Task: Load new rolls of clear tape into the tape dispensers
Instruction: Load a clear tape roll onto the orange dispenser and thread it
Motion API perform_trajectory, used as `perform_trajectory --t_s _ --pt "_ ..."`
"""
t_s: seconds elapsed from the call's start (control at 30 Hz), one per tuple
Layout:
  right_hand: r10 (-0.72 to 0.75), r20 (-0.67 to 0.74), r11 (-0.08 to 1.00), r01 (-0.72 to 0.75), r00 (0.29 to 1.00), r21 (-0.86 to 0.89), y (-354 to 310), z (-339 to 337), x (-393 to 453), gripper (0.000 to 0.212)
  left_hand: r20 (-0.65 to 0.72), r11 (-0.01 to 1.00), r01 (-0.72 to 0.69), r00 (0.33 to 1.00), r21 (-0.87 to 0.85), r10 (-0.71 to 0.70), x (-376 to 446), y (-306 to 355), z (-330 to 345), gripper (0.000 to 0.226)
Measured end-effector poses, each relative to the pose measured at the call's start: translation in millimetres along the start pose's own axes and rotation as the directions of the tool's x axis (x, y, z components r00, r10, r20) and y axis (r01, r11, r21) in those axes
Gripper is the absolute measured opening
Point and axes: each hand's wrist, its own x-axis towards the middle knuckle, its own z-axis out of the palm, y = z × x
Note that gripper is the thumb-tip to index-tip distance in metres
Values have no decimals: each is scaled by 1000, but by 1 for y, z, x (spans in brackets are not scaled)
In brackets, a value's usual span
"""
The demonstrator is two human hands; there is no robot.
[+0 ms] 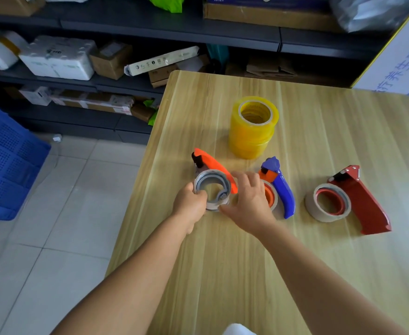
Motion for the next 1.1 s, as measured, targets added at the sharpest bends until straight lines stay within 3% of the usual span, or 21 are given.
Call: perform_trajectory --t_s 0.1,0.2,0.33,0.5,0.63,0.77,0.93,1.1 --pt "251 72 954 -259 965 151 -2 4 1 58 23 1000 23 999 -16 -23 -2 -1 1 25" --pt "341 103 906 -356 934 227 -2 9 0 43 38 1000 9 999 19 -10 -2 -4 3 45" --pt "344 59 905 -348 937 246 0 10 -1 33 36 992 -10 999 124 6 -1 -3 4 52" --pt "302 104 934 -316 948 167 9 -2 4 28 66 982 -64 996 176 53 3 2 2 52" --pt "316 42 949 -315 948 -20 19 -10 15 28 82 963 -93 994 255 74 10 5 -8 52" --pt "447 -15 888 -441 895 131 15 -8 14 22 124 957 -108 989 268 77 9 1 -11 55" --pt "301 109 934 -316 947 166 -13 12 -7 31 95 965 -115 991 236 95 10 -7 -8 36" --pt "342 195 859 -390 919 331 -14 21 -15 52 15 940 -138 990 312 140 9 -10 -8 30"
